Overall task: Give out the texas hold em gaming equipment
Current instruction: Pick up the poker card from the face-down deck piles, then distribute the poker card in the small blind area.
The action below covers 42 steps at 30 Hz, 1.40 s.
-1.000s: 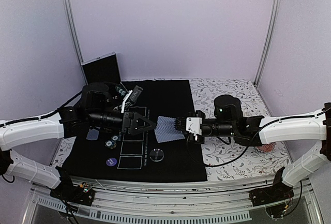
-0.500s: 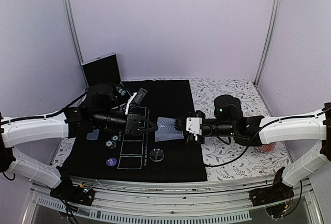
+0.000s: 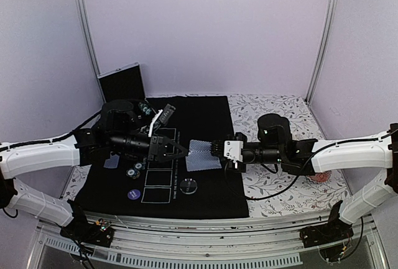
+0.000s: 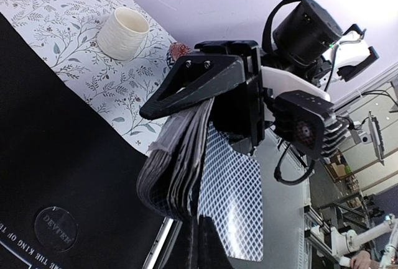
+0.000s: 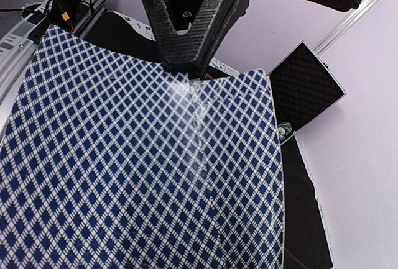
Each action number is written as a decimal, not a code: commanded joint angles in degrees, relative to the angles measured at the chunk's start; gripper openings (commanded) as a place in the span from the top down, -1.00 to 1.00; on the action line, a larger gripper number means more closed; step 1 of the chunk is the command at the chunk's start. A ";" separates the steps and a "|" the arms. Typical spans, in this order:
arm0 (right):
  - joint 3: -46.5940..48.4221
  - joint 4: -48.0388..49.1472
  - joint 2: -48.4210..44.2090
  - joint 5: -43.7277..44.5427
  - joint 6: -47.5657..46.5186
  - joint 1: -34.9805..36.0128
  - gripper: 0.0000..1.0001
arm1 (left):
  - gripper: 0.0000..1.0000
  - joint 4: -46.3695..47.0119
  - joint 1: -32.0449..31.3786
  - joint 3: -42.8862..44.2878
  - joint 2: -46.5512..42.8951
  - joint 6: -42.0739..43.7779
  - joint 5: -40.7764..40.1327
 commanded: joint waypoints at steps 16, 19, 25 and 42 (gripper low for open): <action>1.21 0.00 0.36 -2.04 2.34 -1.79 0.13 | 1.00 -1.76 -0.04 2.02 -2.73 2.93 1.36; 1.20 0.10 0.57 -2.29 2.65 -2.28 0.13 | 1.00 -0.65 0.18 1.74 -3.55 2.47 1.79; 1.16 0.33 0.80 -2.38 2.88 -2.82 0.14 | 1.00 -0.21 1.06 1.30 -4.30 2.35 3.25; 0.69 0.54 0.24 -2.38 2.50 -4.02 0.15 | 1.00 -25.70 5.26 -2.95 -13.52 1.05 -0.65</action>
